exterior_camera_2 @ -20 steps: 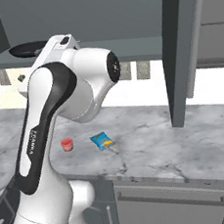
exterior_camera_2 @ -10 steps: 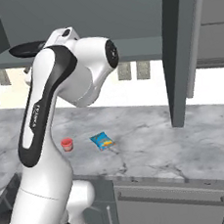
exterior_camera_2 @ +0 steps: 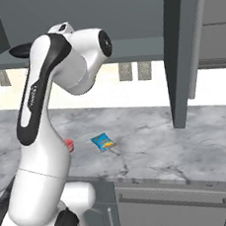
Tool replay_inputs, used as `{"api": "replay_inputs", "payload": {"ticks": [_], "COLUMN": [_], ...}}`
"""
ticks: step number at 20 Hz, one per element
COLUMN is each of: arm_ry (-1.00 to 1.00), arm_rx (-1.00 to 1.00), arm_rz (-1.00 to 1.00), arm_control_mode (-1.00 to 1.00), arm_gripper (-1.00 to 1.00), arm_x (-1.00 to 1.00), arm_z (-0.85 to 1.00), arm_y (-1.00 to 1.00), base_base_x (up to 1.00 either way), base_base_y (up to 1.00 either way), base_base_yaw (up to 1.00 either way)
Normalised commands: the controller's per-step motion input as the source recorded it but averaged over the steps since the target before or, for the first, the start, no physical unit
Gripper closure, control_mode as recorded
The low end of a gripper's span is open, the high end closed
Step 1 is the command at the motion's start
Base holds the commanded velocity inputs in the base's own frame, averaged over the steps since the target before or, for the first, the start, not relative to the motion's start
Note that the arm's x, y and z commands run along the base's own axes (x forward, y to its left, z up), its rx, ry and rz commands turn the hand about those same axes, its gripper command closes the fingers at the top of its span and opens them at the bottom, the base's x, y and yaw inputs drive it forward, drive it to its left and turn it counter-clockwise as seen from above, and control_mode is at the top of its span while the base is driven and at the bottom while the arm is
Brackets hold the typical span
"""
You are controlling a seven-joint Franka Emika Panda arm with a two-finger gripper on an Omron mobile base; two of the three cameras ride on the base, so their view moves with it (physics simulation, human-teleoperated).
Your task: Pick the pan from the cabinet and place it on the stove. Then turn on the stove burner for the pan.
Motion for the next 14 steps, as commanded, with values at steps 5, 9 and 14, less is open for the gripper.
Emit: {"api": "replay_inputs", "payload": {"ticks": [5,9,14], "arm_ry": [0.0,0.04,0.03], "arm_rx": [0.0,-0.03,-0.07], "arm_rz": [0.0,-0.02,-0.01], "arm_control_mode": [-1.0,-1.0,-1.0], "arm_gripper": [-1.0,-1.0,-1.0], "arm_x": [0.4,0.57,0.56], "arm_z": [0.0,-0.06,-0.1], "arm_y": [0.08,0.0,0.01], "base_base_x": [0.0,0.0,0.0], "base_base_y": [0.0,0.0,0.0], "base_base_yaw": [0.0,0.0,0.0]}}
